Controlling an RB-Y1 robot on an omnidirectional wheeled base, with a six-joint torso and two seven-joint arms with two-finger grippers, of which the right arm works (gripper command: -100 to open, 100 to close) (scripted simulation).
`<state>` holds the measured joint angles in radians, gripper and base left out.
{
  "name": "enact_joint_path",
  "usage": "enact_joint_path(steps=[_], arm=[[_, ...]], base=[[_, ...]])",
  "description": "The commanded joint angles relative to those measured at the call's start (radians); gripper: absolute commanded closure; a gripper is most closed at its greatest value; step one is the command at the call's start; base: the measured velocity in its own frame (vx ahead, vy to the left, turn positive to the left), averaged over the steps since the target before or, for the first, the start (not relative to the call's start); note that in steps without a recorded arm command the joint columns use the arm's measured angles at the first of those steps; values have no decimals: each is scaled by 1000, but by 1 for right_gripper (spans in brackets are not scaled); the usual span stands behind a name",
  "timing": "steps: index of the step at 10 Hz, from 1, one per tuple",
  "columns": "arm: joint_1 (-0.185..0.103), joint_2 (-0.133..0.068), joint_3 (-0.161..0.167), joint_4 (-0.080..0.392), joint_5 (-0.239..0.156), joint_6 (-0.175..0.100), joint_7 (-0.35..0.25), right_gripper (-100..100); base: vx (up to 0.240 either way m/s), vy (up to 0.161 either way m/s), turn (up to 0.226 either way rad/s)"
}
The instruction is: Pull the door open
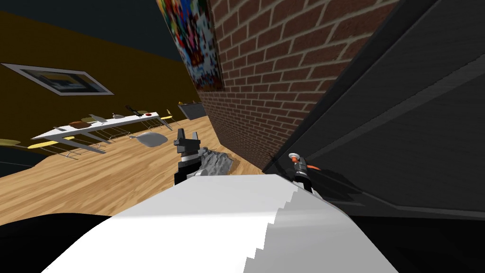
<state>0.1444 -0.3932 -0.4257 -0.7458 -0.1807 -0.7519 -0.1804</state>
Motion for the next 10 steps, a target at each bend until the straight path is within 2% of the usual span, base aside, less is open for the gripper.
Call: enact_joint_path(steps=[1,6,10], arm=[[1,0,0,0,0,0,-1,100],[1,0,0,0,0,0,-1,100],[12,-9,41,-16,21,-7,-31,100]], base=[[-5,6,-4],[-12,9,-2],[-168,1,53]])
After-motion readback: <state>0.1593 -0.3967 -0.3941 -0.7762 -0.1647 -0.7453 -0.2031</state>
